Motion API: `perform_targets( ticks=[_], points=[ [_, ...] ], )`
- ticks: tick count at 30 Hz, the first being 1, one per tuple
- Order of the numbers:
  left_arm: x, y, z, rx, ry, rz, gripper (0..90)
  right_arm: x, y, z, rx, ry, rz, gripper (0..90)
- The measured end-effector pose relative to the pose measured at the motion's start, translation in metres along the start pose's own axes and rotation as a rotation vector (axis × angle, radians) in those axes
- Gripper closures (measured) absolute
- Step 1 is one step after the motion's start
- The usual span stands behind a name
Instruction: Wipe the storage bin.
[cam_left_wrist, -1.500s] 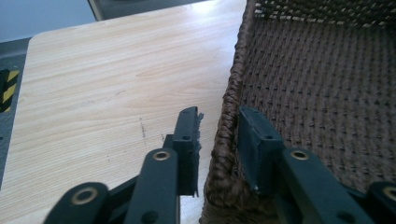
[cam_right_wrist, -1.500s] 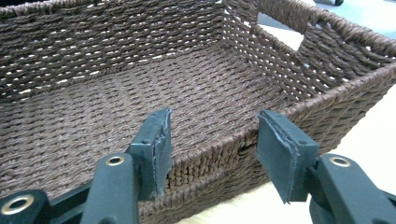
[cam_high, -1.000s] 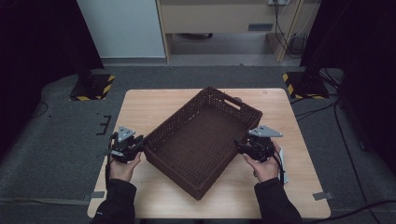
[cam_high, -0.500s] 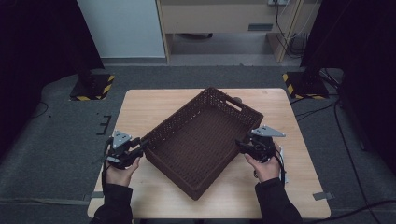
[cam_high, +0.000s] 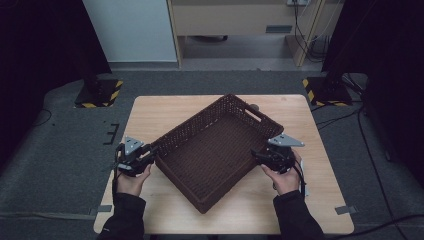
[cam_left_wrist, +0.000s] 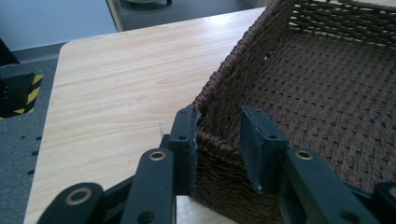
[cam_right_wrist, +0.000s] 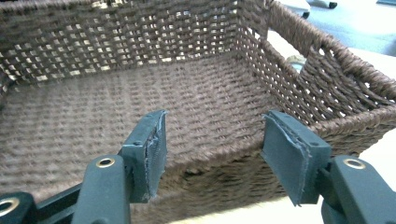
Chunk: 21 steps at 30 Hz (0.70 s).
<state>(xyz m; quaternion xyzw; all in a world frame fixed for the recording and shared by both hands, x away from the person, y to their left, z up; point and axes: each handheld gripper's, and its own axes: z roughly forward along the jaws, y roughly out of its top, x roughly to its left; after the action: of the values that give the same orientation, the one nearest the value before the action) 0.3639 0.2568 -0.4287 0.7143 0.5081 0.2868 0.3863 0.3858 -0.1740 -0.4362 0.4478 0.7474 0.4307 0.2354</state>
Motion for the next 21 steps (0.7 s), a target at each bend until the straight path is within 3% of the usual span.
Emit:
perform_targets(
  ticks=[7, 11, 14, 21],
  points=[
    [-0.008, -0.003, -0.011, 0.003, -0.031, -0.021, 58.5, 0.0, -0.002, 0.0, 0.007, -0.004, 0.021, 41.3],
    [-0.018, -0.006, -0.015, 0.006, -0.039, -0.006, 57.3, 0.001, -0.002, -0.001, 0.009, -0.012, 0.026, 41.8],
    [-0.019, -0.005, -0.009, 0.014, -0.036, -0.001, 56.7, 0.001, 0.0, -0.003, 0.015, -0.01, 0.022, 41.2],
    [-0.012, -0.001, 0.002, 0.02, 0.015, 0.029, 59.4, -0.005, 0.0, -0.006, -0.02, -0.051, 0.028, 39.2]
  ],
)
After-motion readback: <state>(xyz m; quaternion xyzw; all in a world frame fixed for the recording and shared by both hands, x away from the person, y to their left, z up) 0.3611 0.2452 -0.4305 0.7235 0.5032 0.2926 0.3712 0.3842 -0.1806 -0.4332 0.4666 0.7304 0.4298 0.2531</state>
